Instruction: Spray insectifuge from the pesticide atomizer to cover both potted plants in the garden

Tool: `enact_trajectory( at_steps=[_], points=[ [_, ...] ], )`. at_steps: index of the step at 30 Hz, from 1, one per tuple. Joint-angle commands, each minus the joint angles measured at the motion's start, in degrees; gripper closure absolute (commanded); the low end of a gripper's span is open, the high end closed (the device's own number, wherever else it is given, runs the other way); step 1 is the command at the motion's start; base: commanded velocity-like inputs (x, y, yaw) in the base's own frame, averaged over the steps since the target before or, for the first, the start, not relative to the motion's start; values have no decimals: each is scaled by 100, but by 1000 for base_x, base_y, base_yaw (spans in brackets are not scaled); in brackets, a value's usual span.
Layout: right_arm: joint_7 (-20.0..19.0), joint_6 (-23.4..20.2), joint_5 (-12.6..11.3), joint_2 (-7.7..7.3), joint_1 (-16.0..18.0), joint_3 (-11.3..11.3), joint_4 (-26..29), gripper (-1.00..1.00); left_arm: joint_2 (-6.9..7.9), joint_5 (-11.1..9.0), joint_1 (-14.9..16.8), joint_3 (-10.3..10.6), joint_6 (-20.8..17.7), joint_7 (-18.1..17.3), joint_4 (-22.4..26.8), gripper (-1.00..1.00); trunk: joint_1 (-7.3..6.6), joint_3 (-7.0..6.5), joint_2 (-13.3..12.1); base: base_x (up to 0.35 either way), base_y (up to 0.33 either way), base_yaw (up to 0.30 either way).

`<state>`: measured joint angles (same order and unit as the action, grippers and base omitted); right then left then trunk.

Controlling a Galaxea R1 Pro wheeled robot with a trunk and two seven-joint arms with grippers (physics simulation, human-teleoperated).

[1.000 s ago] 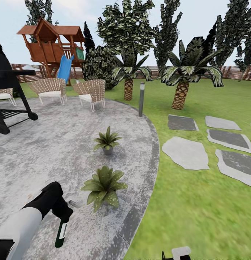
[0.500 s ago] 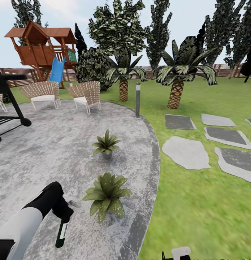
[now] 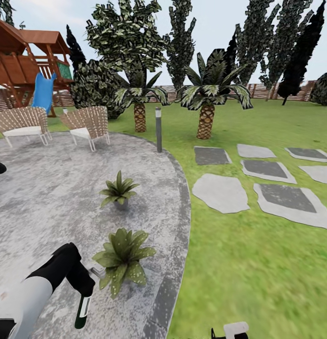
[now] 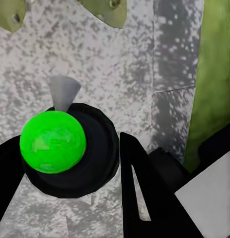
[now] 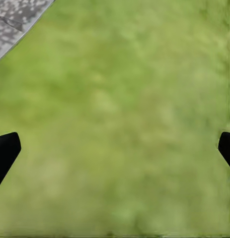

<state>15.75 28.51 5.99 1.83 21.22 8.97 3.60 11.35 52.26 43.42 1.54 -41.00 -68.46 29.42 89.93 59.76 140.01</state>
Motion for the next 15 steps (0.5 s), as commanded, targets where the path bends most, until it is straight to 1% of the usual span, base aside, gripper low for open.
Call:
enact_trajectory(
  at_steps=[1,3,4,5,6,9,12,13,14,15],
  points=[
    [60,-3,60,2,5,17,-8,-100,6,16,0,13,-54,-63,1,100,-1,9,2,0,0,-290],
    [60,-3,60,8,5,17,-8,-100,20,16,0,5,-57,-258,-87,100,-1,15,2,0,0,-290],
    [60,-3,60,10,5,17,-8,-100,111,39,0,8,-59,-439,-127,100,-1,19,2,0,0,-263],
    [60,-3,60,10,5,17,-8,-100,208,50,0,12,-65,-498,-136,100,-1,20,2,0,0,-102],
    [60,-3,60,9,5,21,-8,-100,242,53,0,12,-70,-513,-137,100,-1,21,2,0,0,-52],
    [52,-3,71,-5,5,30,-19,-100,270,60,0,20,-74,-518,-138,100,-1,22,2,-70,55,-20],
    [44,-3,80,-14,5,34,-25,-100,267,91,0,22,-75,-511,-139,100,-1,22,2,-198,186,-4],
    [43,-3,83,-14,5,34,-27,-100,265,141,0,22,-75,-511,-139,100,-1,22,2,-216,219,-1],
    [43,-3,86,-15,5,34,-31,-100,260,261,0,19,-79,-514,-139,100,-1,22,2,-169,249,-1],
    [42,-3,91,-21,5,35,-33,-100,247,433,0,16,-96,-517,-139,100,-1,22,2,-72,279,0]
  ],
)
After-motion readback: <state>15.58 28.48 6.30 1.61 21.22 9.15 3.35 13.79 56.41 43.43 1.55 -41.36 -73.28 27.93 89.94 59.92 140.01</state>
